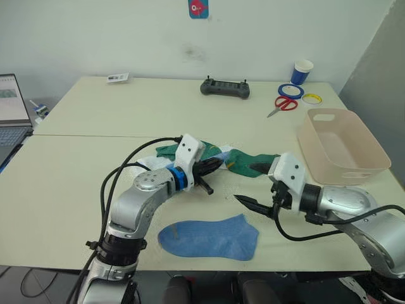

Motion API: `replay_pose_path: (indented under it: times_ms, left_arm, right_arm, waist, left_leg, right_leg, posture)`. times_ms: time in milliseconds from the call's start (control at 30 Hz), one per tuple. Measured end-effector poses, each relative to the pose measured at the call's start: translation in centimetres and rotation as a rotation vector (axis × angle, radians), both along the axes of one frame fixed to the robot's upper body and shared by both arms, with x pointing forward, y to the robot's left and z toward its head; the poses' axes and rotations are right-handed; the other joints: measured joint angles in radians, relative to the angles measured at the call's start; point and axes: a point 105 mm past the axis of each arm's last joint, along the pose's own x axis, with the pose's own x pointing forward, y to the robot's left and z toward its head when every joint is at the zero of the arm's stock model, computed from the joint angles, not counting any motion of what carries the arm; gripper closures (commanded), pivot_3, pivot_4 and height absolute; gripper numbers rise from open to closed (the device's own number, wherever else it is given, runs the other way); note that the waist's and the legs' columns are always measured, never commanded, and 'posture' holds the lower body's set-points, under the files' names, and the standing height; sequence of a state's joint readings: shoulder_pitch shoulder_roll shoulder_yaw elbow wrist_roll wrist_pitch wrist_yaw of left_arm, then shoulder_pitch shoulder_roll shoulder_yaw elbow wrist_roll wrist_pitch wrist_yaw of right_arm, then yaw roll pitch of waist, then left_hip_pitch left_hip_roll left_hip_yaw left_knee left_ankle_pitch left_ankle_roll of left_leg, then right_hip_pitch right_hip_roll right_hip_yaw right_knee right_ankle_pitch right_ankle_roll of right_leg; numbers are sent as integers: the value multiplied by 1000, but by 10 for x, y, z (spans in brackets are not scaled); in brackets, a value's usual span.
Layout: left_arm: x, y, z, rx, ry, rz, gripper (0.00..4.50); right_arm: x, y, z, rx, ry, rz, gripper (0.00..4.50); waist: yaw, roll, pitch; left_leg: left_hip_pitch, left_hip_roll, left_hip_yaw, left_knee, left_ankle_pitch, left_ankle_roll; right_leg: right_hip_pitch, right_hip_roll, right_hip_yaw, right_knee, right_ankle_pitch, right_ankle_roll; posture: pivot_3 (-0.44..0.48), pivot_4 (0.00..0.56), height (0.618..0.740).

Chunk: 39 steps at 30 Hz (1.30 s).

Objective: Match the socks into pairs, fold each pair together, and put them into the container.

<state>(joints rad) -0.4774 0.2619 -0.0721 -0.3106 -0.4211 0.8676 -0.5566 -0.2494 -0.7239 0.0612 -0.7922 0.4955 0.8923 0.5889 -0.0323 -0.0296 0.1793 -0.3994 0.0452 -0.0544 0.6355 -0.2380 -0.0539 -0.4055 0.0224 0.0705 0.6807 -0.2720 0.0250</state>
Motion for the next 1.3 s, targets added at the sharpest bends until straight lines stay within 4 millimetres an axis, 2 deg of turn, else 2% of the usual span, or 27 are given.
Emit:
replay_pose_path:
  times_ms: [133, 233, 333, 400, 467, 533, 633, 767, 900, 1000, 1200, 1300]
  left_arm:
    - [-8, -22, 17, -137, 62, -70, 4484]
    - [-10, -35, 42, -264, 85, -108, 4484]
    - [-6, -33, 69, -400, 89, -84, 4484]
    - [4, -17, 74, -519, 139, 20, 4484]
    - [14, 3, 62, -560, 190, 134, 4484]
    - [21, 28, 35, -579, 273, 277, 4484]
    - [21, 59, -7, -534, 366, 423, 4484]
    - [17, 90, -45, -472, 413, 579, 4484]
    - [16, 101, -51, -460, 391, 650, 4484]
    - [12, 101, -49, -444, 363, 654, 4484]
    - [2, 104, -68, -381, 380, 676, 4484]
    - [1, 104, -64, -384, 358, 681, 4484]
  right_arm:
    - [-3, -14, -3, -39, 19, -40, 0]
    - [-6, -23, -5, -62, 36, -59, 0]
    - [-6, -28, -5, -82, 41, -69, 0]
    - [-6, -33, -6, -98, 43, -83, 0]
    - [-7, -33, -8, -100, 54, -86, 0]
    - [-8, -33, -10, -99, 60, -83, 0]
    - [-10, -27, -12, -90, 60, -57, 0]
    - [-9, -22, -17, -97, 58, -35, 0]
    - [-5, -18, -20, -86, 54, -25, 0]
    - [-2, -15, -19, -85, 39, -16, 0]
    - [2, -5, -20, -74, 39, 6, 0]
    - [4, -1, -22, -68, 51, 10, 0]
  waist:
    - [1, 0, 0]
    - [1, -1, 0]
    - [-1, -1, 0]
    - [-2, -1, 0]
    - [-3, -1, 0]
    - [-3, -1, 0]
    - [0, -1, 0]
    - [1, -1, 1]
    - [3, -1, 1]
    - [2, -2, 1]
    - [1, -1, 1]
    - [1, -1, 1]
  left_leg:
    - [-1, 0, 0, 3, 0, 0]
    - [-1, -1, 0, 5, 0, 0]
    - [-1, -1, 1, 6, 0, 0]
    - [-1, -1, 1, 7, 0, 0]
    - [0, -1, 1, 7, 0, 0]
    - [0, -1, 0, 6, 0, 0]
    - [-1, -1, 0, 7, 0, 0]
    - [-1, -2, 0, 7, 0, 0]
    - [-1, -2, 1, 7, 0, 0]
    - [-1, -2, 1, 7, 0, 0]
    - [-1, -2, 0, 7, 0, 0]
    - [-1, -2, 1, 7, 0, 0]
  right_leg:
    - [1, 0, 0, 0, 1, 1]
    - [1, 0, 0, 0, 1, 2]
    - [2, 0, 1, 0, 2, 3]
    - [2, 0, 1, 0, 2, 3]
    - [2, 0, 2, 0, 2, 3]
    - [2, 0, 2, 0, 2, 3]
    - [2, 0, 2, 0, 2, 3]
    - [2, -1, 1, -1, 2, 3]
    - [2, -1, 2, -1, 2, 3]
    - [2, -1, 2, -1, 2, 4]
    - [1, -1, 1, -1, 2, 3]
    - [1, -1, 2, -1, 2, 3]
  posture:
    - [0, 150, 740]
    - [0, 150, 740]
    - [0, 150, 740]
    - [0, 150, 740]
    - [0, 150, 740]
    - [0, 150, 740]
    - [0, 150, 740]
    - [0, 150, 740]
    - [0, 150, 740]
    - [0, 150, 740]
    - [0, 150, 740]
    - [0, 150, 740]
